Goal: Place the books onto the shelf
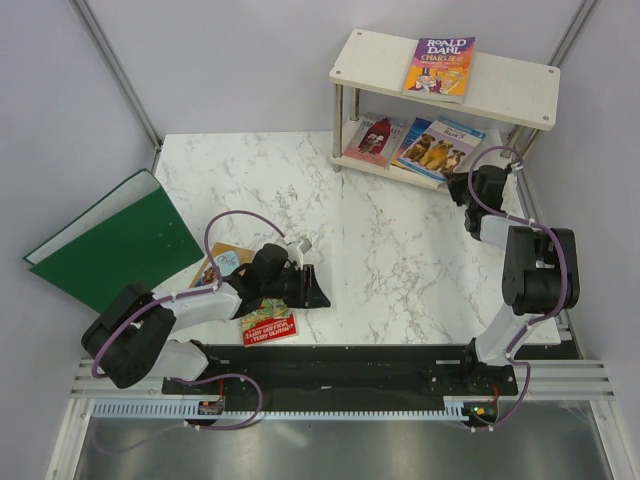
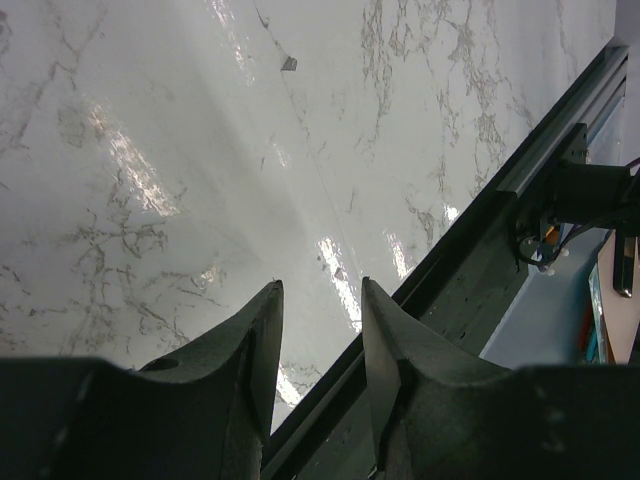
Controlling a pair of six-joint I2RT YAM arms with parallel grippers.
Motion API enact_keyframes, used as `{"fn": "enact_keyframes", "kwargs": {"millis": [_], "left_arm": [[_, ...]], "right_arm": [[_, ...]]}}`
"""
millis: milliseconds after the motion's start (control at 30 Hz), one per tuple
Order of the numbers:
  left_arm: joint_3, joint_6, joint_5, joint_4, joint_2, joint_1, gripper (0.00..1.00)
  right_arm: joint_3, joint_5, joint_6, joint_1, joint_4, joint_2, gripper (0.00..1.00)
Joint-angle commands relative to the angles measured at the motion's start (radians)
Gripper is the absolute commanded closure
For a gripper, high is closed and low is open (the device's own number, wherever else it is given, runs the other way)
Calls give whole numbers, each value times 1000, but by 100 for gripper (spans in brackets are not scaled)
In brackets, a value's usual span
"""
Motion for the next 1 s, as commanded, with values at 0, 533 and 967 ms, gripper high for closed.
{"fn": "enact_keyframes", "kwargs": {"millis": [0, 533, 967], "left_arm": [[25, -18, 7, 37, 7, -6, 57], [36, -21, 16, 38, 32, -8, 57], [38, -21, 16, 40, 36, -9, 57]], "right_arm": [[24, -46, -46, -4, 65, -6, 90], [52, -135, -219, -2, -73, -83, 94], [124, -184, -273, 5, -150, -22, 94]]}}
